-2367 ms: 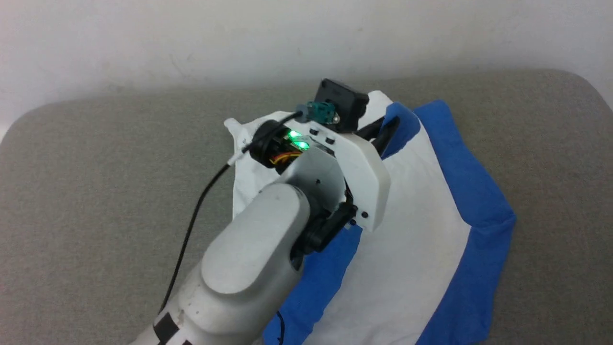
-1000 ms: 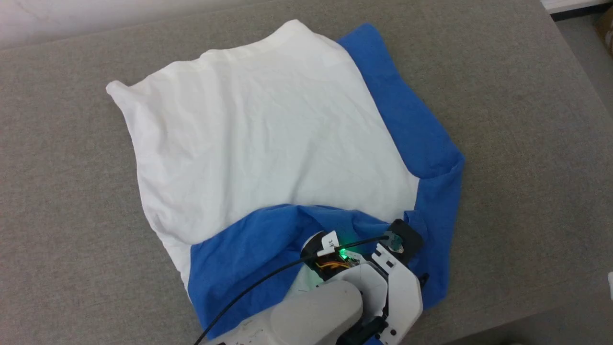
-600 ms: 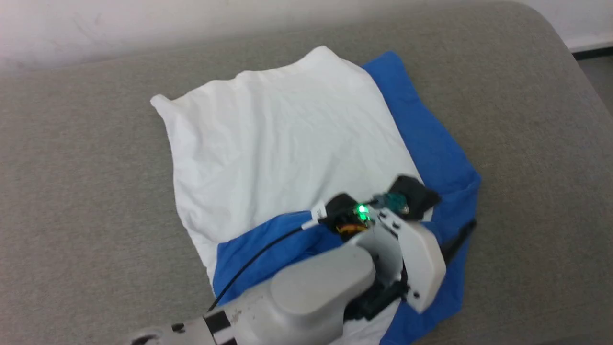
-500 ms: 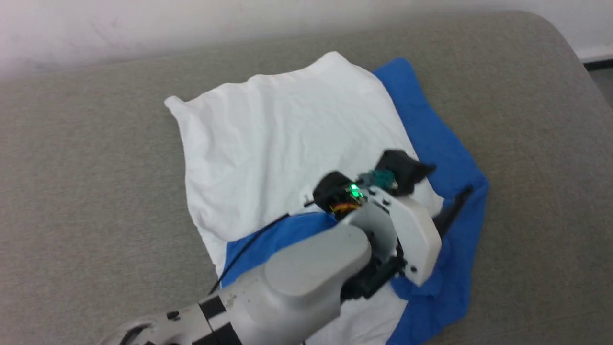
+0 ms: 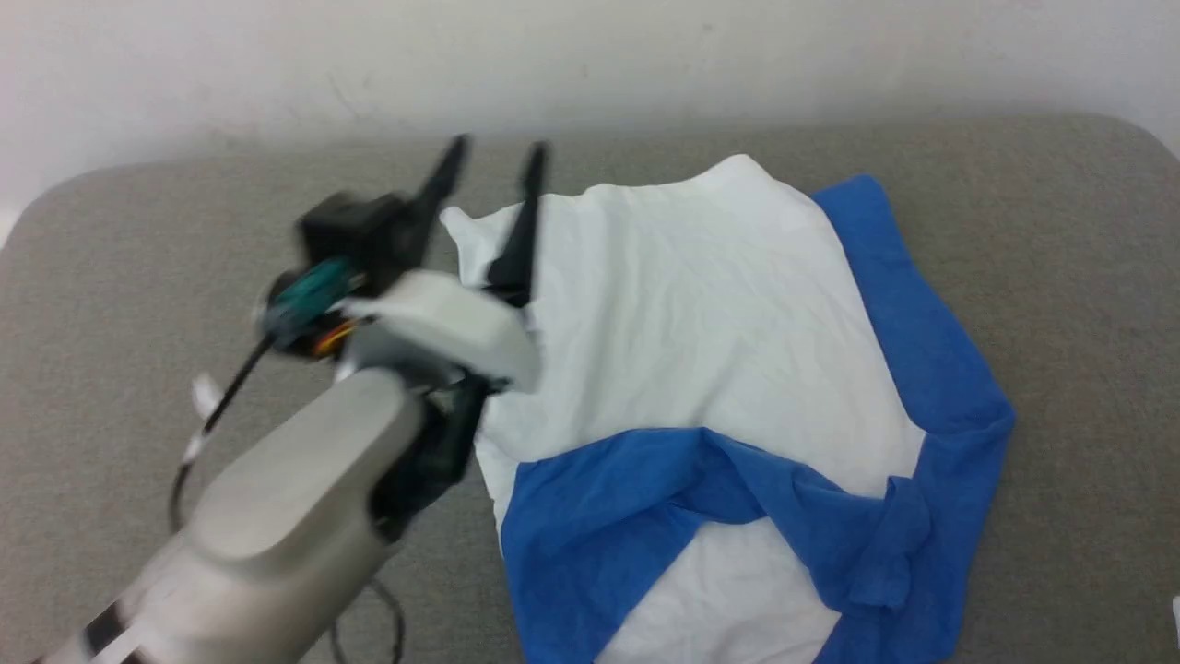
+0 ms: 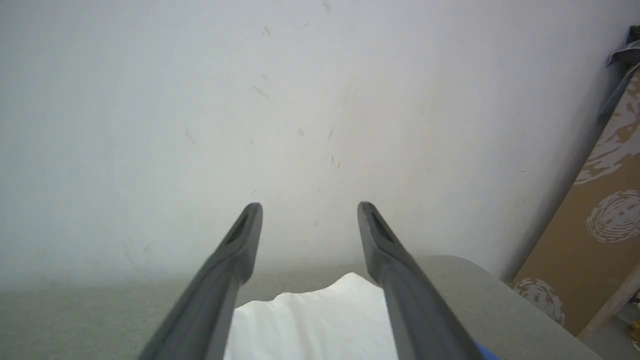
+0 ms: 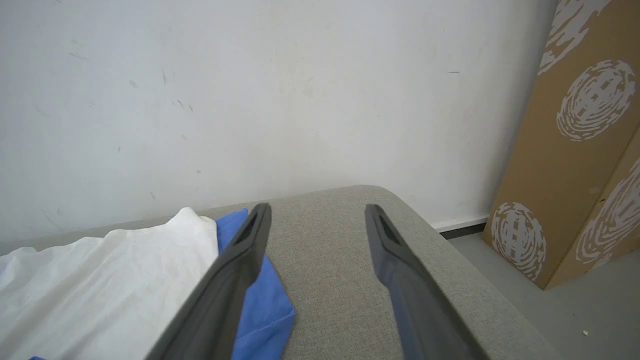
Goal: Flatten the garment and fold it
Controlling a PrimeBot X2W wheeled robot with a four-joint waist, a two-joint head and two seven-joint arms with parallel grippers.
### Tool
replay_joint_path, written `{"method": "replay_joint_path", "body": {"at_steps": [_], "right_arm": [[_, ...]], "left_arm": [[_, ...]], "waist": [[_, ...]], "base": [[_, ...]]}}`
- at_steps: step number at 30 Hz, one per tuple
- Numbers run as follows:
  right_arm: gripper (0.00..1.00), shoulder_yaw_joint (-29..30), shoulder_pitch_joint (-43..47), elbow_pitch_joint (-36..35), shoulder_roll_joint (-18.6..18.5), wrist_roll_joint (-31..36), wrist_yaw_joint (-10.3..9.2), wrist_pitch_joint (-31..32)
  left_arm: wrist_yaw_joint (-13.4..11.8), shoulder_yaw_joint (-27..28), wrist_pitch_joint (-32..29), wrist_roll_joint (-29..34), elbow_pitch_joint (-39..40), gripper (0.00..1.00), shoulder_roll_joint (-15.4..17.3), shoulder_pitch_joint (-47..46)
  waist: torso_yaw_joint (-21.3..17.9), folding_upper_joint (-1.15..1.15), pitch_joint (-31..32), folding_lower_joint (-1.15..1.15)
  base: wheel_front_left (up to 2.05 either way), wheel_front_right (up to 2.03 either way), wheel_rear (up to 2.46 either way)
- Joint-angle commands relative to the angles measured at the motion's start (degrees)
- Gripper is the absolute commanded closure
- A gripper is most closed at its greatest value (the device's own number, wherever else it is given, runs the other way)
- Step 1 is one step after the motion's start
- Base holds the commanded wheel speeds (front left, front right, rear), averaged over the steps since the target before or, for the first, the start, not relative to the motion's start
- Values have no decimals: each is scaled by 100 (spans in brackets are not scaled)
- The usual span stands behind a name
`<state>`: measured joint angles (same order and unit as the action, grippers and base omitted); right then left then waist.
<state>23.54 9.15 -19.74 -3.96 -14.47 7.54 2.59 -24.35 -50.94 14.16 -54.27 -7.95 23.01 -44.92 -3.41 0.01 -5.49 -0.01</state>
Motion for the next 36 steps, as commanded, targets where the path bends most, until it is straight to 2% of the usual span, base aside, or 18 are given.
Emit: {"method": "replay_joint_path", "body": {"at_steps": [1,6,9,12,16,21,28,31,32,36], "right_arm": [[0,-20,76,-40,32,65,-5,21],[0,-72,128,-22,67,55,-5,8],[0,-133,130,16,81,40,-5,-14],[0,-202,125,76,91,17,-5,-42],[0,-281,146,198,101,-22,-5,-96],[0,-357,243,377,106,-81,-5,-166],[0,-405,167,427,47,-206,-5,-191],[0,-509,-248,211,-394,-478,-5,29],[0,-509,-248,211,-394,-478,-5,29],[0,-559,-1219,17,-1338,-1086,-5,488]], "left_arm": [[-291,254,51,102,480,0,384,467],[-1029,984,80,457,1748,0,1300,1650],[-1267,1296,82,812,2307,0,1542,2354],[-1327,1362,83,1257,2623,0,1572,2964],[-1270,1528,83,1761,2824,0,1239,3654],[-1035,2064,83,2123,2746,0,585,4487],[-428,2965,84,2645,2638,0,-304,5132],[-141,3164,84,2879,2628,0,-537,5142],[-141,3164,84,2879,2628,0,-537,5142],[134,3297,84,3170,2632,0,-811,4950]], "waist": [[200,-1,134,1],[368,-1,151,1],[452,-1,149,1],[520,-1,134,1],[585,-1,129,1],[631,-1,96,1],[672,-1,-186,1],[666,-1,-449,1],[666,-1,-449,1],[725,-1,-850,1]], "base": [[0,0,0],[0,0,0],[0,0,0],[0,0,0],[0,0,0],[0,0,0],[0,0,0],[0,0,0],[0,0,0],[0,0,0]]}}
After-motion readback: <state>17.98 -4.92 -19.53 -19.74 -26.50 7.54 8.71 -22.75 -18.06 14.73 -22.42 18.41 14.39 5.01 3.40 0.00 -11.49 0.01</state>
